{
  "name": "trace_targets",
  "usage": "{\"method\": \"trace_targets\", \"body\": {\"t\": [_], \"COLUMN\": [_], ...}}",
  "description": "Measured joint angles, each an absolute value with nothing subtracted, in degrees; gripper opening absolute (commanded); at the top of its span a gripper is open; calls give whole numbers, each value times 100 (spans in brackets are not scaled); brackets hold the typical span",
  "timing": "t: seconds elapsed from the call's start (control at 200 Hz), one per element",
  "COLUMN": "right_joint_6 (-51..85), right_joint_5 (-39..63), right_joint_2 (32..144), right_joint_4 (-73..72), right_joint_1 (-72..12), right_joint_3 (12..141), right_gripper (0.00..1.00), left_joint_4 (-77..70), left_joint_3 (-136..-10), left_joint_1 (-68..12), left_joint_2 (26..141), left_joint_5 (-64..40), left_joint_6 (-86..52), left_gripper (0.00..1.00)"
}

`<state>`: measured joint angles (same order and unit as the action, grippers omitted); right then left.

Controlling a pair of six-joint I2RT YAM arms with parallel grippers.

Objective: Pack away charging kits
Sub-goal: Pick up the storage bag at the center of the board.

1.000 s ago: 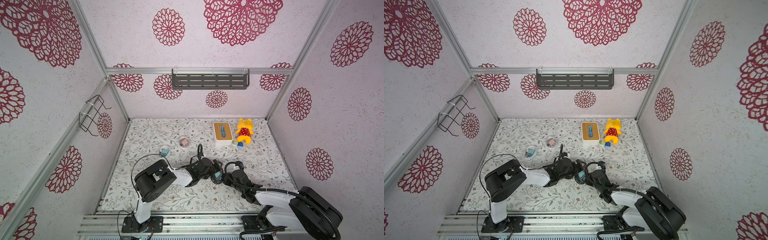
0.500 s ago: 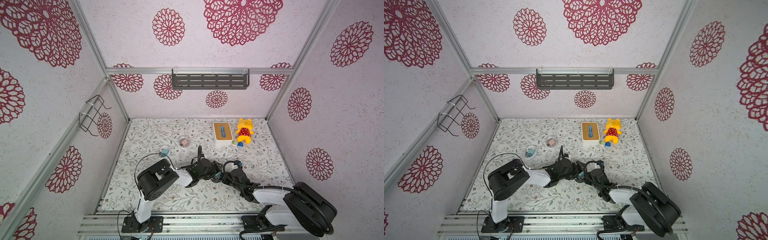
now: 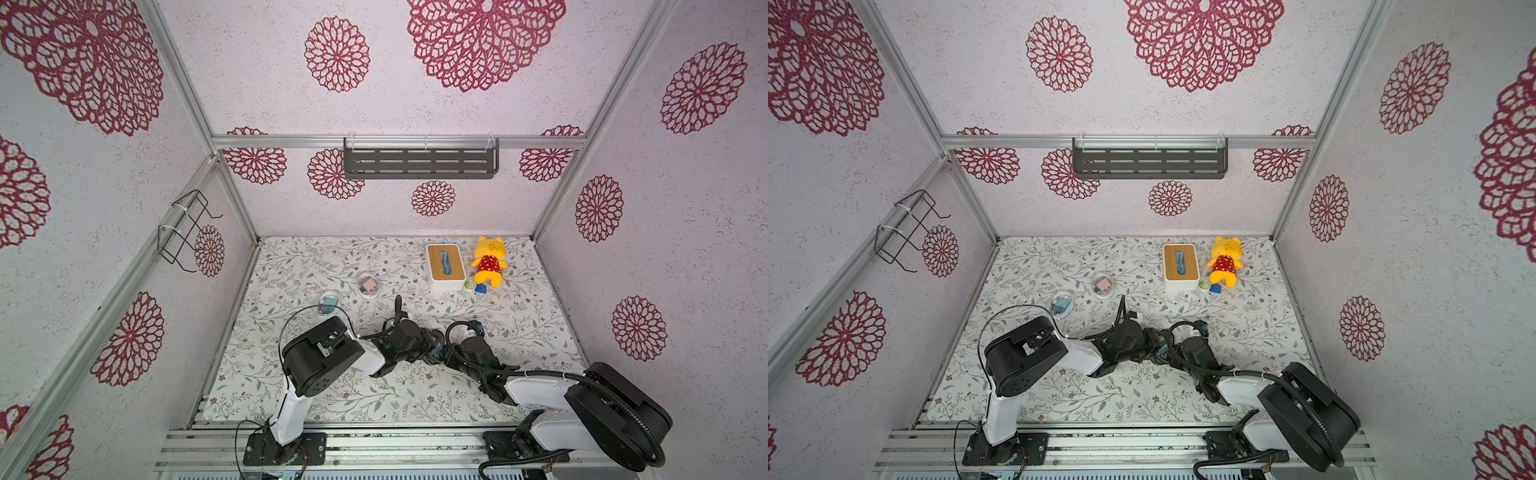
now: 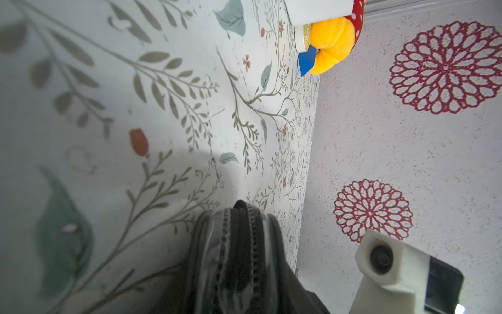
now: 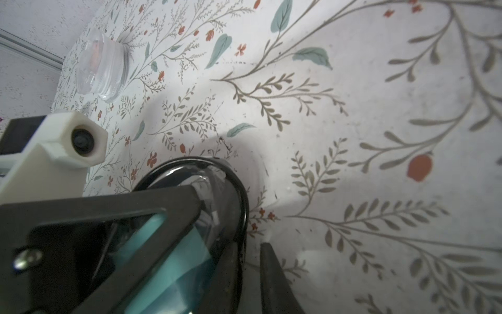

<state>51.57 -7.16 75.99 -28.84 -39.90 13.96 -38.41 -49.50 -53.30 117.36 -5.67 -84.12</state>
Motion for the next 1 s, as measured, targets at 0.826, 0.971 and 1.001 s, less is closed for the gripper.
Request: {"method": "trace_targets", "body": {"t": [0.826, 0.971, 1.001], "right_joint_6": [4534, 4180, 4115], "right_joint_5": [-864, -1066, -1083], "right_joint_2": [4049, 4058, 4077], "right_joint_4": [-993, -1411, -1551], "right_joint_1": [-4609, -5468, -5614], "right_joint_3": [1839, 2152, 2193], "right_gripper": [53, 52, 52], "left_joint_4": [585, 1236, 1275], "left_joint_3": [-6307, -7030, -7135], "left_joint_1": [-5358, -5865, -6031], "left_joint_2": [8720, 8049, 7950], "left_joint_5": [2001, 3474, 3750], "left_joint_6": [-6888, -6106, -5929], "left_gripper": [0, 0, 0]}}
